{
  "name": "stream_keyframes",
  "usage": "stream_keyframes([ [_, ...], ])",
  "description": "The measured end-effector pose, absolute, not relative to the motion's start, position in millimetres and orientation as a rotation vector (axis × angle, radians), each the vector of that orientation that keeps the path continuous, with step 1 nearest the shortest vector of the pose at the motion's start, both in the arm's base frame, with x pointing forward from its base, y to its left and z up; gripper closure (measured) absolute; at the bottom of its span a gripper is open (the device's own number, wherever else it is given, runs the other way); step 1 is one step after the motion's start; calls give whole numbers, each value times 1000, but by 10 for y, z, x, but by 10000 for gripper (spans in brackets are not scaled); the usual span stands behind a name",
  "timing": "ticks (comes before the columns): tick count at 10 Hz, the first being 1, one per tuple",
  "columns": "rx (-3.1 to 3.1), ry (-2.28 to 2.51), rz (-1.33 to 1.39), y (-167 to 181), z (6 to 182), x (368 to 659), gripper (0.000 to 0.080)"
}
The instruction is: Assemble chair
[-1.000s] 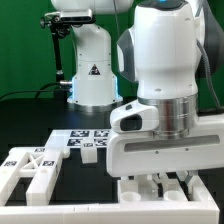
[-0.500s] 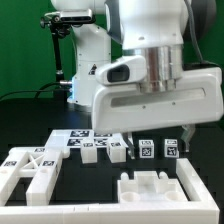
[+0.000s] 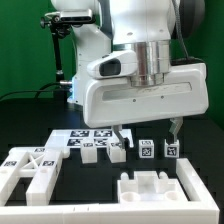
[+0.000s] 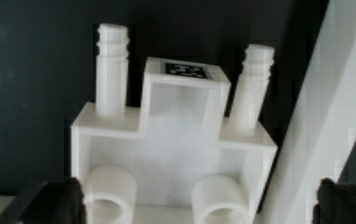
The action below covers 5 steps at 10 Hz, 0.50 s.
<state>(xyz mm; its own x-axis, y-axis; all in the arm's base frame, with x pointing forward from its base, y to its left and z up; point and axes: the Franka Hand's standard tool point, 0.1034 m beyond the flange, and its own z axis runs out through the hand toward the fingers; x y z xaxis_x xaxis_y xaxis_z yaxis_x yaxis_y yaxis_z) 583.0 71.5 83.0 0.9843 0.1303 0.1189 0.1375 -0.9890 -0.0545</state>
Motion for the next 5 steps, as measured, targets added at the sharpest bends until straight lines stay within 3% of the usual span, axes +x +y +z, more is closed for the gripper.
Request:
stream_keyframes([
  [2, -3068, -205, -178, 698, 805, 5803, 151],
  [4, -3089, -176, -127, 515, 611, 5406, 151],
  [5, -3094, -186, -123, 443, 580, 5347, 151],
])
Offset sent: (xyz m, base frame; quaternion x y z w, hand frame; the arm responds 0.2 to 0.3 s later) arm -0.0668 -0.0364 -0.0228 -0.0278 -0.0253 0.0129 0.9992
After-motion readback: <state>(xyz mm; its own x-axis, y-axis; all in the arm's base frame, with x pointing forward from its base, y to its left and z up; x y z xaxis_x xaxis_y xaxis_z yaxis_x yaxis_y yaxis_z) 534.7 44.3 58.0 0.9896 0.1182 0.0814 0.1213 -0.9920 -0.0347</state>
